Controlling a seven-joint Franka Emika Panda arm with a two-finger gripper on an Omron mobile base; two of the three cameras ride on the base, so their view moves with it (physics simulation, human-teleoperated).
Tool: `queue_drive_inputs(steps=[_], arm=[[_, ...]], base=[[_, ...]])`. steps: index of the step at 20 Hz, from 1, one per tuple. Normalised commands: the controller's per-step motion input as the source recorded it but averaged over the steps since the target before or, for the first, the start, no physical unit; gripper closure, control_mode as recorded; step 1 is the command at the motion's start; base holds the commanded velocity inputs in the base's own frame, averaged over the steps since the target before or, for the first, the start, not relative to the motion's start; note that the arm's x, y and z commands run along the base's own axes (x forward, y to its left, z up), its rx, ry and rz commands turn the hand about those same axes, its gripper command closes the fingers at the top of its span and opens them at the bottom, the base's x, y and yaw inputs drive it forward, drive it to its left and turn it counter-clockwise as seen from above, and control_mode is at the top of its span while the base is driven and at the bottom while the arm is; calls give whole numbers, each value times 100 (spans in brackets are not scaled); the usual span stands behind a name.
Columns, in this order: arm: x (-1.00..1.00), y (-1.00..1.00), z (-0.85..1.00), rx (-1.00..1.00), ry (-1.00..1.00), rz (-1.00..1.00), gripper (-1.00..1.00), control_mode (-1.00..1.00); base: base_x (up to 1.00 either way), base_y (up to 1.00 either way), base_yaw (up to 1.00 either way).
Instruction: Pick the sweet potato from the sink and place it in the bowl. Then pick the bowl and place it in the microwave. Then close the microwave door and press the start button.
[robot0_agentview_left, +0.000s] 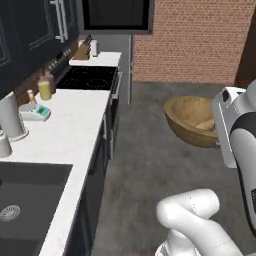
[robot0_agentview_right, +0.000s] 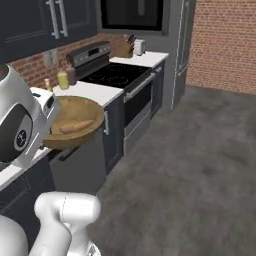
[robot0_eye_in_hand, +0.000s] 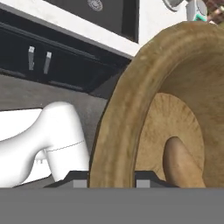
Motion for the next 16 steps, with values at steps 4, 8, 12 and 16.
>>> queue_drive_inputs(steps=[4, 8, 12, 16], arm=[[0, 0, 0, 0, 0, 0, 100, 100], [0, 0, 0, 0, 0, 0, 100, 100], [0, 0, 0, 0, 0, 0, 100, 100], [0, 0, 0, 0, 0, 0, 100, 100]], base=[[0, 0, -99], [5, 0, -93], [67, 6, -62], [100, -4, -34]])
